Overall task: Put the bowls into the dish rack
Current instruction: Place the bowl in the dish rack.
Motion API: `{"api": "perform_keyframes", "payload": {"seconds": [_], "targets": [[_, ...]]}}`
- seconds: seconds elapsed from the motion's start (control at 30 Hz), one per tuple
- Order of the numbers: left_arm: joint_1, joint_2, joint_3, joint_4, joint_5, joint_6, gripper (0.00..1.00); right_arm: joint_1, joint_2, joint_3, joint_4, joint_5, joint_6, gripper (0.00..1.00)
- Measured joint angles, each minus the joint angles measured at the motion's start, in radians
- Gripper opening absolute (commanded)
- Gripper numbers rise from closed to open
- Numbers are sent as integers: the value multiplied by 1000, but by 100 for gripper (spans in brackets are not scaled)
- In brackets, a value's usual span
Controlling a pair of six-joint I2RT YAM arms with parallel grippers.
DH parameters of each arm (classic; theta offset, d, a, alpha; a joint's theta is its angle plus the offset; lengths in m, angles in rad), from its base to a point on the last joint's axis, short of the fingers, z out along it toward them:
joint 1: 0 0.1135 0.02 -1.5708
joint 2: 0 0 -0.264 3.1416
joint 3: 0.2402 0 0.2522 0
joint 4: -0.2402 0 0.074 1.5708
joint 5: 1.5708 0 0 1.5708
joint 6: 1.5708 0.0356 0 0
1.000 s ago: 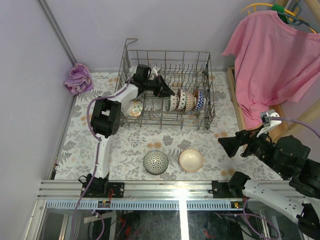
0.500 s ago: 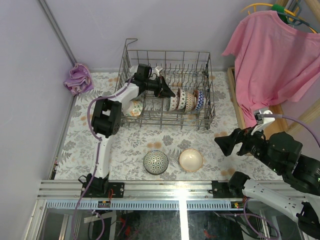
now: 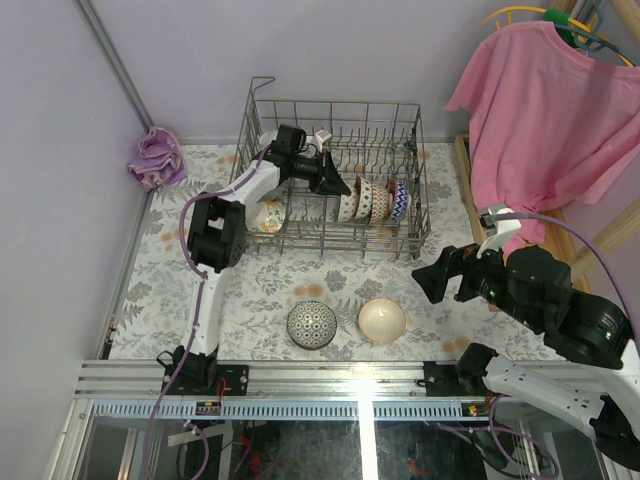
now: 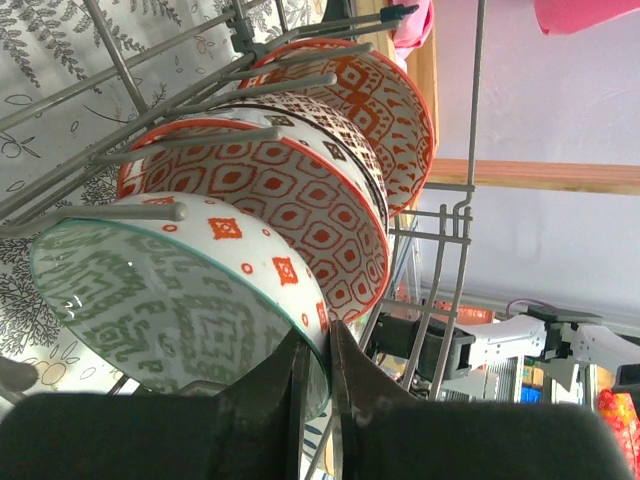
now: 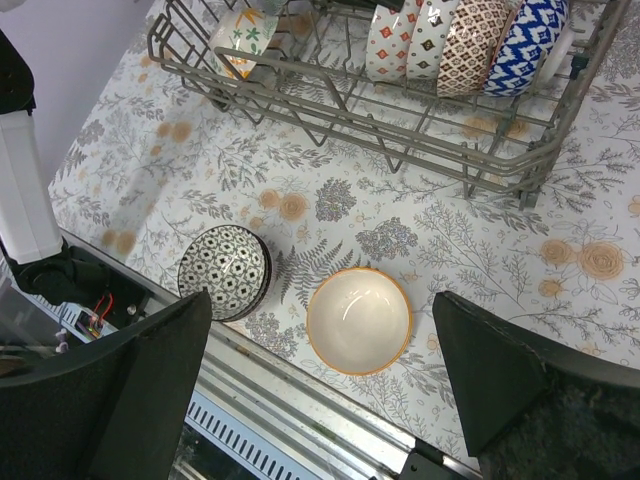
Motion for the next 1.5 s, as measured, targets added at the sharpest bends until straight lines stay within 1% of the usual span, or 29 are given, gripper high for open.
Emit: {"api": "perform_keyframes", "payload": {"seconds": [0.2, 0.5, 0.67, 0.8, 0.83, 0.87, 0.93, 1.03, 1.13, 1.2, 1.23, 1.3, 1.33, 1.4, 1.5], "targets": [[6, 23, 22, -4, 27, 39, 5, 0, 48, 13, 16, -2, 7, 100], [17, 90, 119, -19, 77, 40, 8, 0, 109, 23, 30, -23, 16, 100], [22, 106, 140, -13, 77, 45, 20, 0, 139, 27, 43, -27, 16, 100], [32, 106, 129, -6, 76, 50, 25, 0, 142, 27, 51, -27, 15, 100], [34, 106, 124, -4, 77, 49, 31, 0, 142, 27, 54, -27, 15, 100], [34, 106, 121, -2, 78, 49, 39, 0, 142, 27, 55, -27, 14, 100], [34, 106, 117, 7, 80, 53, 43, 0, 142, 27, 59, -27, 14, 100], [35, 98, 117, 18, 75, 55, 53, 0, 138, 27, 60, -28, 14, 100], [37, 98, 110, 19, 64, 55, 55, 0, 125, 27, 60, -28, 14, 100], [37, 98, 110, 21, 64, 55, 59, 0, 113, 27, 60, -28, 14, 100], [37, 98, 110, 24, 66, 55, 62, 0, 108, 27, 60, -28, 14, 100], [36, 92, 106, 33, 67, 51, 72, 0, 98, 27, 60, -28, 14, 100], [35, 82, 96, 41, 67, 45, 75, 0, 93, 26, 60, -28, 14, 100], [33, 56, 68, 58, 64, 34, 84, 0, 85, 26, 59, -28, 14, 100], [33, 21, 29, 98, 59, 4, 91, 0, 71, 24, 58, -28, 15, 100]]}}
